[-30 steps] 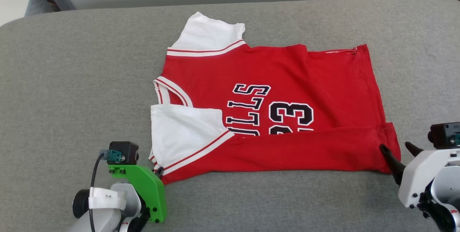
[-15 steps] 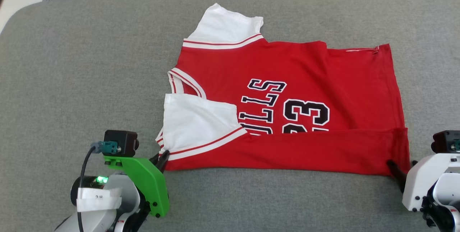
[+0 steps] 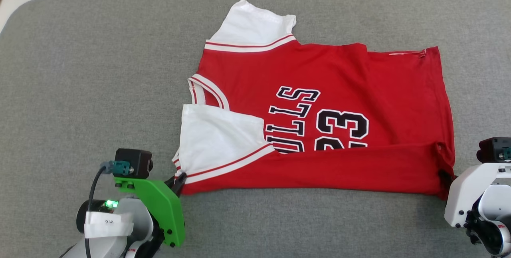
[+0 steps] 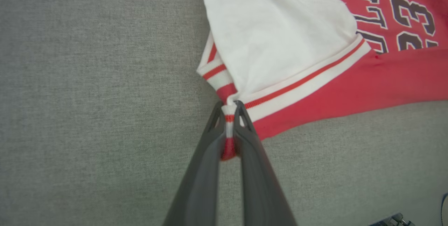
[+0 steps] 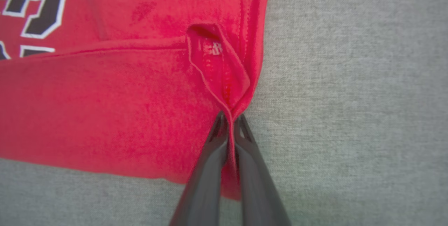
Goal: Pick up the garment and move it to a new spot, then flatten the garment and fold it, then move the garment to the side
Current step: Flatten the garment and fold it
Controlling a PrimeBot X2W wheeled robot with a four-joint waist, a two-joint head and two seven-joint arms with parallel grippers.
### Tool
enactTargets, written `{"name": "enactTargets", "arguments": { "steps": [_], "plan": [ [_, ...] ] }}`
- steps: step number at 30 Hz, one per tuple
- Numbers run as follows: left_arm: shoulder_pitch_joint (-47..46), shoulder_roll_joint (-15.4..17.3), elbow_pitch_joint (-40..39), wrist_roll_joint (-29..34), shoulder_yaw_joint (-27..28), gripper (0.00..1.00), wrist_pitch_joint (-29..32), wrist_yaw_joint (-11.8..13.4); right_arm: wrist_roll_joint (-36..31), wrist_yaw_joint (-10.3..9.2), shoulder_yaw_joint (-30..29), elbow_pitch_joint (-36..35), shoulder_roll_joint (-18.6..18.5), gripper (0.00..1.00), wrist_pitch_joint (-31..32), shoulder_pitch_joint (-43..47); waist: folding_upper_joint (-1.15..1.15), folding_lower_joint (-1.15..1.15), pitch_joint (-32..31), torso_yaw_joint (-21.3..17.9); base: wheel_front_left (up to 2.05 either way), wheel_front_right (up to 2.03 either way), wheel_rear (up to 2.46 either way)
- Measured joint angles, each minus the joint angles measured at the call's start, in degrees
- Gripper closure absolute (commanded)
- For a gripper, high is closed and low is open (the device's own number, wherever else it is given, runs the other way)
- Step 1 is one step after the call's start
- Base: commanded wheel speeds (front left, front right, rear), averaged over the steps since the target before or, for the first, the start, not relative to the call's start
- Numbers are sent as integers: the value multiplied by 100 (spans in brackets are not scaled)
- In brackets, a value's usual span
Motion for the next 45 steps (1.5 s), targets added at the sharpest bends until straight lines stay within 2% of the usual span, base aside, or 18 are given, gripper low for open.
{"name": "enactTargets", "arguments": {
  "steps": [8, 14, 24, 28, 33, 45],
  "plan": [
    [225, 4, 202, -113, -89, 100, 9, -1, 164, 1, 21, 18, -70, 100, 46, 65, 0, 0, -328, -44, 0, 0, 0],
    [518, 30, 276, -202, -152, 100, 25, -1, 313, 1, -27, -179, -152, 100, 283, 438, 0, 0, -675, -77, 0, 0, 0],
    [1063, 182, 156, -343, -254, 100, 69, 0, 557, 2, -232, -967, -304, 100, 1330, 1343, 0, 0, -1162, -101, 0, 0, 0],
    [1089, 205, 176, -341, -307, 100, 76, -4, 557, 2, -297, -1169, -304, 100, 1486, 1498, 0, 0, -1155, -106, 0, 0, 0],
    [1066, 131, 420, -275, -388, 100, -5, -123, 561, 2, -276, -1160, -214, 100, 1374, 1497, 0, 0, -1021, -128, 0, 0, 0],
    [665, -209, 1105, -188, -537, 100, -180, -487, 544, 2, -16, -592, -277, 100, 804, 1208, 0, 0, -642, -134, 0, 0, 0]
  ]
}}
